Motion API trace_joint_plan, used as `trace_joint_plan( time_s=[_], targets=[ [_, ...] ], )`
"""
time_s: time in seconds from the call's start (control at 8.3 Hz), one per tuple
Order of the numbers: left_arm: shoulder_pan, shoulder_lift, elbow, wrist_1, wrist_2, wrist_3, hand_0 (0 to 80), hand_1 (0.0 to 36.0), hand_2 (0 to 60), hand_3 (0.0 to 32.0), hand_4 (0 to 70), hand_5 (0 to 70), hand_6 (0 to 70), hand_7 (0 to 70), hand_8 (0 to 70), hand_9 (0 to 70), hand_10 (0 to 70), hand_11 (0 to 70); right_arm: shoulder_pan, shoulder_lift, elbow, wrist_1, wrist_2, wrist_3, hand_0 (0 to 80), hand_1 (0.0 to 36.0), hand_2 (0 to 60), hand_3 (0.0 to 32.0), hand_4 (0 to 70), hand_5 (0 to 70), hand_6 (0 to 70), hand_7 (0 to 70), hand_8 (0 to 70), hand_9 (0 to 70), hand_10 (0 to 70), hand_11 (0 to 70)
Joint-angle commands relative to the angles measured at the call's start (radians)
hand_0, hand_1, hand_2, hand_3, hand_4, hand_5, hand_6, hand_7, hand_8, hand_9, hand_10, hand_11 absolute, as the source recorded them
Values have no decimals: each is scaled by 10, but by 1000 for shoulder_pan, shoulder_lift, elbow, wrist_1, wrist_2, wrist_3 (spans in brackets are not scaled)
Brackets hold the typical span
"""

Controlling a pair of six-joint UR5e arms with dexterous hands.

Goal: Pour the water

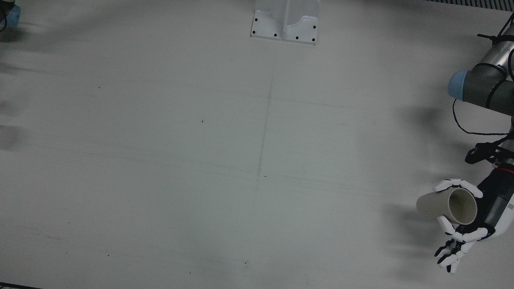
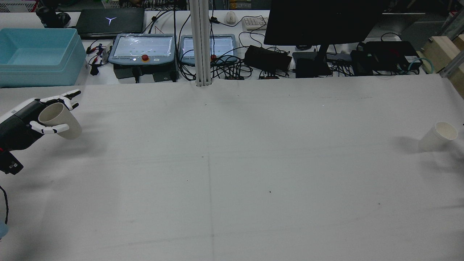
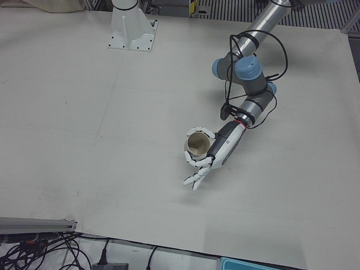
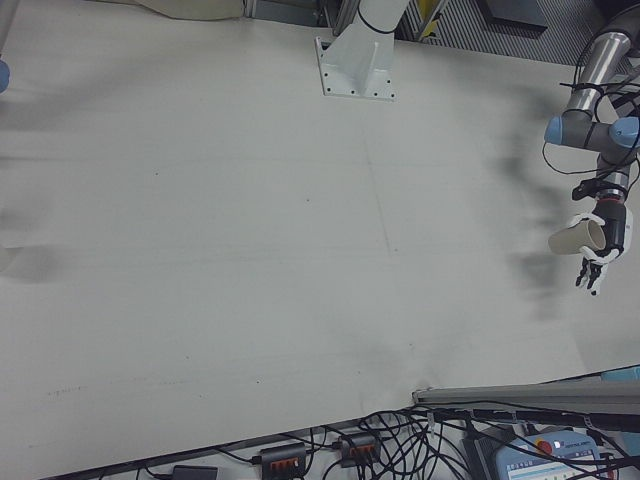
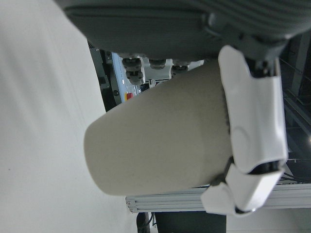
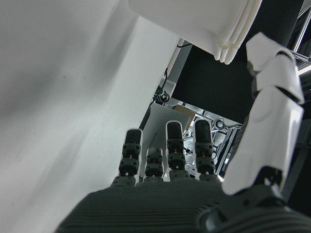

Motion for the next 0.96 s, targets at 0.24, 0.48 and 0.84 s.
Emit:
trace_joint_plan(
  time_s=[0.24,0.48,0.84],
  targets=[
    [0,0,-6,2,0,-4,616,360,600,0,635,700,82,138,15,25,62,119,68,-39,74,5,7,104,528,299,505,48,0,310,68,113,133,30,91,156],
    [0,0,-6,4,0,-4,613,360,600,0,634,700,83,140,15,26,64,121,70,-54,74,5,6,104,542,289,408,26,0,284,88,141,119,68,103,175],
    [0,-3,-6,10,-1,-16,620,360,600,0,633,700,84,140,15,26,62,119,39,-4,69,-6,3,78,481,146,42,54,0,94,45,28,0,0,26,56]
  ],
)
